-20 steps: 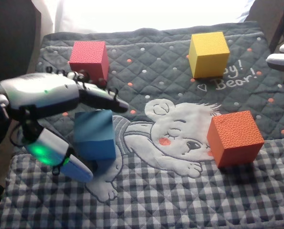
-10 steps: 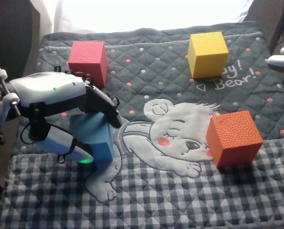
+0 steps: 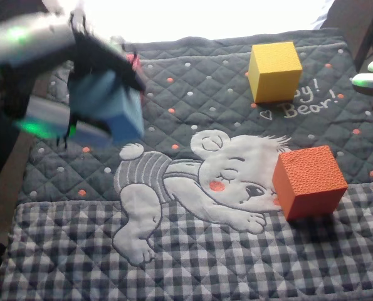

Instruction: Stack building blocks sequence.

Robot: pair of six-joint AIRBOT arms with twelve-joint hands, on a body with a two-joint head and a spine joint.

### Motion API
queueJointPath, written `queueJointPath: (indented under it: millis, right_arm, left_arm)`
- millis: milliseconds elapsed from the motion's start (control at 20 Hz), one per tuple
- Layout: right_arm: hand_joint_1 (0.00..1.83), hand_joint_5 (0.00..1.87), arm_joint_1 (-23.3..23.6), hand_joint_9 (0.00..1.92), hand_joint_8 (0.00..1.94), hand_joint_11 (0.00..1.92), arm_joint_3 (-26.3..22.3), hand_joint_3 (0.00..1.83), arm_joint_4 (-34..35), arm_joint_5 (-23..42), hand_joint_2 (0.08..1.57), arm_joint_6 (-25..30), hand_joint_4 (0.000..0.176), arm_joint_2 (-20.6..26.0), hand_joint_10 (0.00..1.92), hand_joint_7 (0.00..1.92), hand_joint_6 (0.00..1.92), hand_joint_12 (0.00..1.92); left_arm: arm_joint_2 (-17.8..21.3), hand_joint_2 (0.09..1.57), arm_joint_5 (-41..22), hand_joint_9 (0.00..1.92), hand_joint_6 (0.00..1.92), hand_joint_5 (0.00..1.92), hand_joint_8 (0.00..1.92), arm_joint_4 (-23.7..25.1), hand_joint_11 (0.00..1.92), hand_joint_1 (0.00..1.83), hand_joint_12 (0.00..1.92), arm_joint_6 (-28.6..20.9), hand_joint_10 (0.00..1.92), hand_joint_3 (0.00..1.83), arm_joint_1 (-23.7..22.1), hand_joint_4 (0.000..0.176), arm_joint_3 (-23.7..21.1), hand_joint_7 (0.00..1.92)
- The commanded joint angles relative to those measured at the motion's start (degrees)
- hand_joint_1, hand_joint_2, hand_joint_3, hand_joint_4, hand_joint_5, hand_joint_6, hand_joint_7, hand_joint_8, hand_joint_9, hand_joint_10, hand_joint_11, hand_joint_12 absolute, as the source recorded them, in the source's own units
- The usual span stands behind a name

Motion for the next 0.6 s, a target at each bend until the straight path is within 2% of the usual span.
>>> queueJointPath:
  millis: [0,50,100,150,200,250,300,350,400,450,500,550]
  right_arm:
    - [0.31,0.24,0.2,0.27,0.0,0.17,0.2,0.0,1.9,6.8,1.35,0.2,0.085,0.2,0.0,0.27,0.0,0.19]
    - [0.31,0.24,0.2,0.29,0.01,0.19,0.2,0.0,1.9,6.8,1.35,0.2,0.083,0.1,0.01,0.29,0.0,0.2]
    - [0.32,0.24,0.2,0.29,0.01,0.19,0.3,0.0,1.9,6.8,1.35,0.2,0.085,0.0,0.01,0.28,0.0,0.2]
    - [0.31,0.23,0.2,0.31,0.01,0.22,0.3,0.0,1.9,6.8,1.35,0.2,0.073,-0.1,0.01,0.29,0.0,0.21]
    - [0.31,0.23,0.2,0.31,0.01,0.22,0.4,0.0,1.9,6.8,1.35,0.2,0.073,-0.2,0.01,0.29,0.0,0.21]
    - [0.27,0.23,0.2,0.3,0.0,0.25,0.6,0.0,1.9,6.8,1.35,0.2,0.079,-0.4,0.0,0.28,0.0,0.2]
    - [0.27,0.23,0.2,0.3,0.0,0.25,0.7,0.0,1.9,6.8,1.35,0.2,0.079,-0.7,0.0,0.28,0.0,0.2]
    - [0.25,0.22,0.3,0.28,0.0,0.22,0.8,0.0,1.8,6.8,1.34,0.2,0.087,-0.9,0.0,0.26,0.0,0.18]
    - [0.25,0.22,0.3,0.28,0.0,0.21,1.0,0.0,1.8,6.8,1.34,0.2,0.089,-1.1,0.0,0.26,0.0,0.18]
    - [0.29,0.23,0.4,0.29,0.0,0.19,1.0,0.0,1.8,6.8,1.34,0.2,0.076,-1.2,0.0,0.28,0.0,0.17]
    - [0.28,0.23,0.4,0.29,0.01,0.19,1.1,0.0,1.8,6.8,1.34,0.2,0.084,-1.3,0.0,0.28,0.0,0.17]
    - [0.29,0.24,0.4,0.3,0.0,0.19,1.1,0.0,1.8,6.7,1.34,0.2,0.083,-1.3,0.0,0.28,0.0,0.17]
  left_arm:
    - [0.0,1.05,-6.5,0.96,0.05,1.35,0.91,-1.5,0.8,1.39,1.33,-0.2,1.17,0.0,-2.2,0.0,0.7,1.07]
    - [-0.1,1.07,-5.7,0.95,0.49,1.21,0.89,-1.0,0.81,1.39,1.3,-0.2,1.17,0.0,-4.2,0.0,1.4,0.99]
    - [-0.8,1.09,-3.8,0.89,0.6,1.16,1.03,-0.1,0.76,1.38,1.34,-0.2,1.24,0.0,-7.5,0.0,2.7,0.91]
    - [-1.6,1.06,-1.6,0.87,0.74,1.16,0.8,0.9,0.5,1.38,1.23,-0.2,1.06,0.0,-9.9,0.0,3.9,1.13]
    - [-2.4,1.06,0.5,0.87,0.74,1.16,0.8,1.8,0.5,1.38,1.23,-0.2,1.06,0.0,-12.1,0.0,5.1,1.13]
    - [-3.3,1.07,2.5,0.91,0.84,1.07,0.74,2.4,0.59,1.39,1.14,-0.2,1.13,0.0,-13.7,0.0,6.4,1.11]
    - [-4.1,1.07,4.5,0.91,0.84,1.07,0.74,2.8,0.59,1.39,1.14,-0.2,1.13,0.0,-15.1,0.0,7.7,1.11]
    - [-4.7,1.05,6.3,1.05,0.7,1.11,0.72,3.1,0.77,1.39,1.03,-0.2,1.04,0.0,-16.1,0.0,8.7,1.11]
    - [-5.4,1.04,8.6,1.09,0.64,1.14,0.69,3.5,0.83,1.39,0.96,-0.2,1.0,0.0,-17.0,0.0,9.9,1.12]
    - [-6.0,1.03,10.0,1.08,0.59,1.15,0.61,3.9,0.63,1.4,0.91,-0.2,0.99,0.0,-17.3,0.0,10.6,1.18]
    - [-7.0,1.02,12.6,1.1,0.54,1.17,0.55,4.7,0.73,1.41,0.99,-0.2,0.98,0.0,-17.5,0.0,11.7,1.21]
    - [-7.6,1.0,14.1,1.17,0.52,1.19,0.33,5.2,0.85,1.41,1.07,-0.2,0.91,0.0,-17.5,0.0,12.4,1.3]
